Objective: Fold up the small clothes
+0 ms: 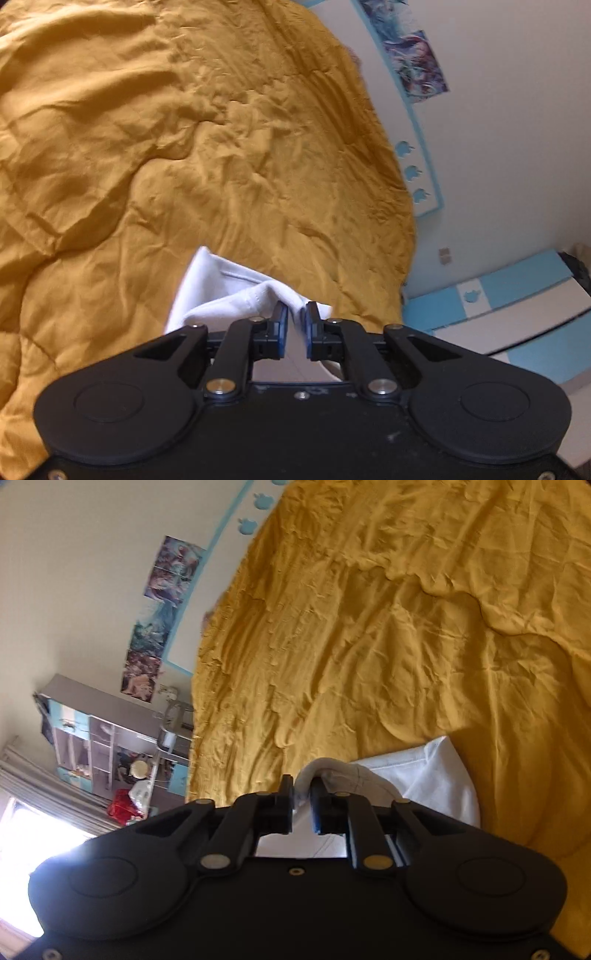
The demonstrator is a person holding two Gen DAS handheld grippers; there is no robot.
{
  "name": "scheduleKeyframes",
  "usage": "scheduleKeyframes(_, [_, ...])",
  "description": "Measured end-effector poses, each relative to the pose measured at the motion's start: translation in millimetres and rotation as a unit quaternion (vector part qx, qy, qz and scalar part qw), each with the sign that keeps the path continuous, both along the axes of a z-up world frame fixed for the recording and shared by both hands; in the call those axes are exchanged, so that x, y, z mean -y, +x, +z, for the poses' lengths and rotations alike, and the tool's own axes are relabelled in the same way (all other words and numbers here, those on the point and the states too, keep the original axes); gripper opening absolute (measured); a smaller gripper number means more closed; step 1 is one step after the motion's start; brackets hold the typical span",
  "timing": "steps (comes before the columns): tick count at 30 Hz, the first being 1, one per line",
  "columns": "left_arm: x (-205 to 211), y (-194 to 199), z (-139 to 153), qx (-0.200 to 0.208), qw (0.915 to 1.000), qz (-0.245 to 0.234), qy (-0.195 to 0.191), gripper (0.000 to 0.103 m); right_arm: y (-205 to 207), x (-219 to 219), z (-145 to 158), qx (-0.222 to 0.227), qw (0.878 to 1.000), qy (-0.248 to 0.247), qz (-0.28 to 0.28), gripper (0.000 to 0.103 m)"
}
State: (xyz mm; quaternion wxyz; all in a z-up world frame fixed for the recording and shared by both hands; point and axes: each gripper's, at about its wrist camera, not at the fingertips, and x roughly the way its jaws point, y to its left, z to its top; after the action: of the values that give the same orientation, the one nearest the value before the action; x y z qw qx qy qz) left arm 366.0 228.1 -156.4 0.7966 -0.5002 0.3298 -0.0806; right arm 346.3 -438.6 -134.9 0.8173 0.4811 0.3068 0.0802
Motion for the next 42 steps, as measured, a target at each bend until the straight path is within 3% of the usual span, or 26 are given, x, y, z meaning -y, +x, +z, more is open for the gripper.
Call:
scheduleKeyframes(1, [-4,1,-5,-0.001,1.0,0.007,-0.004,0.016,4,3,-8,-0.017,1.0,0.006,-0.015,0.027])
scheduleKeyframes(3, [-17,-8,-6,0.03,0.9992,0.016,-0.021,0.02,-4,9,-16,-0.015,0.999,0.021,-0.042,0.03])
scheduleKeyframes(6, [-37,-39,0,0.061,0.9978,-0.004,-0.025,0.029,-39,21,-17,0.024,0.999,0.026,-0.005,0.037])
scheduleKeyframes(9, [-49,-93,4,0.069,0.9964,-0.046,0.017,0.03,-90,30,-13,0.043,0.998,-0.01,0.035,0.049])
scheduleKeyframes(13, [-48,-162,-5,0.064,0.9895,-0.092,0.091,0.031,-165,31,-13,0.052,0.987,-0.128,0.087,0.055])
scheduleKeyframes(16, [-36,-177,-12,0.064,0.9798,-0.116,0.15,0.032,-197,26,-17,0.049,0.973,-0.201,0.104,0.057])
scheduleKeyframes(20, [-19,-165,-23,0.049,0.9672,-0.129,0.213,0.033,-207,26,-27,0.06,0.972,-0.202,0.102,0.063])
scheduleKeyframes(24, [-11,-150,-39,0.034,0.9663,-0.156,0.202,0.033,-201,21,-36,0.054,0.973,-0.203,0.096,0.067])
scheduleKeyframes(26, [-12,-152,-41,0.046,0.9669,-0.167,0.187,0.03,-201,17,-38,0.054,0.972,-0.205,0.097,0.068])
scheduleKeyframes(31, [-10,-163,-41,0.071,0.964,-0.198,0.163,0.029,-200,5,-39,0.079,0.957,-0.249,0.127,0.071])
scheduleKeyframes(37, [-17,-169,-44,0.078,0.9674,-0.202,0.132,0.029,-183,-4,-42,0.077,0.947,-0.264,0.166,0.062])
scheduleKeyframes(42, [-23,-171,-44,0.084,0.9662,-0.209,0.126,0.029,-180,-10,-39,0.093,0.939,-0.278,0.178,0.062])
